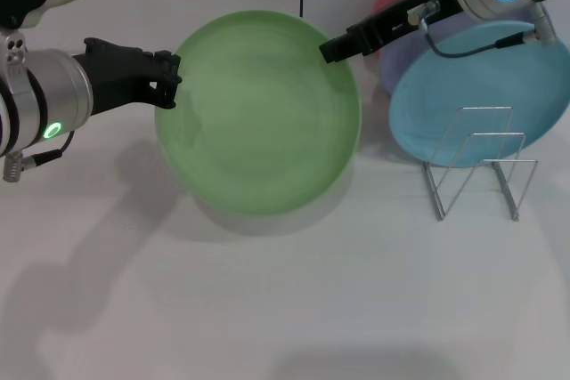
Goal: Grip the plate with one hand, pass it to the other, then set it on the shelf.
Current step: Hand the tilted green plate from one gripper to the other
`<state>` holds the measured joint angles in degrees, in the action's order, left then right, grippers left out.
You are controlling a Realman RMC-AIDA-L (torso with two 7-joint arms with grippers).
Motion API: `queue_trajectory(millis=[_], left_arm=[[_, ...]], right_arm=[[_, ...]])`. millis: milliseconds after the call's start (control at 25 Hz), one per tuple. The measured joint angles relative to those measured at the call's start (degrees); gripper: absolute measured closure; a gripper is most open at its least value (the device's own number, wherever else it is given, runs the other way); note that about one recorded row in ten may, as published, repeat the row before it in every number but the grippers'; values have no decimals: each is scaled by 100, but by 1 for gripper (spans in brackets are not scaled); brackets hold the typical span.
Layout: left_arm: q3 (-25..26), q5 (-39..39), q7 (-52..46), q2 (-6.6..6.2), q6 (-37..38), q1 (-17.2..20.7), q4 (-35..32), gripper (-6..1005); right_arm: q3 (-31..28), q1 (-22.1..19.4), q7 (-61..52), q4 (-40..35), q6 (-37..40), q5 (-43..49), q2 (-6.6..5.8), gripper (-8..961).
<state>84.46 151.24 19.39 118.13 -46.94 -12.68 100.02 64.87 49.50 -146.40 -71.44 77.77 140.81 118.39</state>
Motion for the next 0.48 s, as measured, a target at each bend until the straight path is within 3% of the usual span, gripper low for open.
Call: queue_trajectory(millis=[280, 480], left_arm=[[-9, -11, 3, 0, -12, 37, 32, 916], [-9, -15, 8, 0, -28, 47, 72, 912]], right_arm=[[0, 9, 0, 30, 2, -6, 5, 468], [35, 49, -3, 134, 17, -8, 8, 467]])
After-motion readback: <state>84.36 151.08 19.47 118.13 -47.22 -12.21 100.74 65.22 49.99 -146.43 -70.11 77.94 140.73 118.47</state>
